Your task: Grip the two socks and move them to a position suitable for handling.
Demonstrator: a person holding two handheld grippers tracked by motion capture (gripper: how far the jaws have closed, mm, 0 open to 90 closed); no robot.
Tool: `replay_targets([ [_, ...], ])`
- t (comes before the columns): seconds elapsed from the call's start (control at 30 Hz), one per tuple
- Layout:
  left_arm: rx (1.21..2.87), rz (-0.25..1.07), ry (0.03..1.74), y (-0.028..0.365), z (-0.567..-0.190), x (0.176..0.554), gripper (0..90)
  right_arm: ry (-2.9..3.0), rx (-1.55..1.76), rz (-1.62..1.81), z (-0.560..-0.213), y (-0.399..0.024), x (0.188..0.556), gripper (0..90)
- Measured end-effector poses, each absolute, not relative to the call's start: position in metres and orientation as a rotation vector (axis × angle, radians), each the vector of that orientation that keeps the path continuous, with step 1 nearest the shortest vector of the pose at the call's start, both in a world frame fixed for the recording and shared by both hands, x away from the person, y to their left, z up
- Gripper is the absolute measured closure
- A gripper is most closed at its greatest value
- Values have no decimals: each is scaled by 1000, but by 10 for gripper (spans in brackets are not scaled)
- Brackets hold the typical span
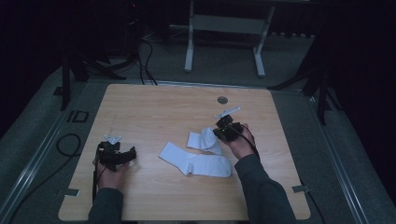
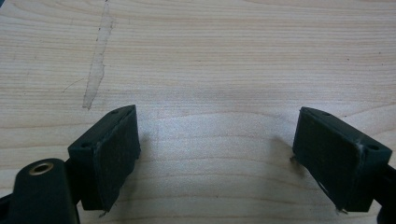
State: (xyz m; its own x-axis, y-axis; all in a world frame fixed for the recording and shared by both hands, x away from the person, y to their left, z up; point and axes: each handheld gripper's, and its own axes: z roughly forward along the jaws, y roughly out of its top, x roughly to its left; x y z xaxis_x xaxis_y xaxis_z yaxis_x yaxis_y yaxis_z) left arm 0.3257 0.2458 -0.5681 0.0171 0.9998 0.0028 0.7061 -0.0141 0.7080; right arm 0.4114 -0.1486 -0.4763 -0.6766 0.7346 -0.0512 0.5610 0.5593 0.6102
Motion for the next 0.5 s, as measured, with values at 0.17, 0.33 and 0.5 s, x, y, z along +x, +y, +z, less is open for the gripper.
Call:
replay_targets([
  [0.17,1774,726,1742,246,-568,326,148,2460,1058,806,-463,-162,408,886],
  [0.33,1774,726,1742,246,-568,326,148,2430,1078,785,-456,-180,406,886],
  [0.5,1774,725,1742,246,-568,326,148,2405,1118,763,-456,-203,405,886],
])
